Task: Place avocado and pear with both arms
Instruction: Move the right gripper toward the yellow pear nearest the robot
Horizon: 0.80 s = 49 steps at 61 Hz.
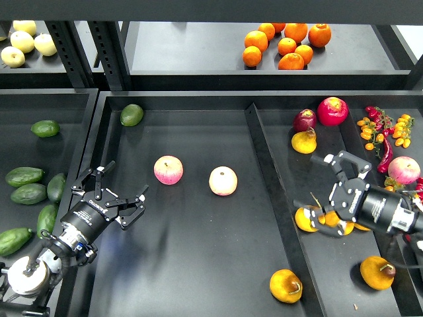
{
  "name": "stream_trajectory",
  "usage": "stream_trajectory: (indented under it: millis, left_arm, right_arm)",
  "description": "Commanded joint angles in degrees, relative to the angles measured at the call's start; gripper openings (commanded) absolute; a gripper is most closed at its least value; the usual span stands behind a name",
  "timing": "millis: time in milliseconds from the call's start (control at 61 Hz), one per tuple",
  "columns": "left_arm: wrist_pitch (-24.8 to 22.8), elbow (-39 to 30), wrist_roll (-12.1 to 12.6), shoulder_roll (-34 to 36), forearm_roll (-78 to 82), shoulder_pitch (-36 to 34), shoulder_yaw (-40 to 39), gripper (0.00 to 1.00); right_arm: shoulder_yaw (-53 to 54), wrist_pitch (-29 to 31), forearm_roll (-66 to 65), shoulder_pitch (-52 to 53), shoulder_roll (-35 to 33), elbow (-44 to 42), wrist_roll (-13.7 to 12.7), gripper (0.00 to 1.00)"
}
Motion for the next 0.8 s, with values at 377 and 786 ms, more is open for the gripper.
stream_trajectory:
  millis: [377,786]
  left_arm:
    - [0.01,-0.38,0.0,0.0,0.1,0.41,0.36,0.98]
    - [0.01,-1.08,0.0,0.0,0.18,1.11,0.36,0.98]
  right_arm:
    - [-12.84,0.05,-18.2,9.44,-2.05,-1.93,0.01,1.0]
    - [-21.8,0.05,-29.54,13.66,8.06,-5.19,0.01,1.0]
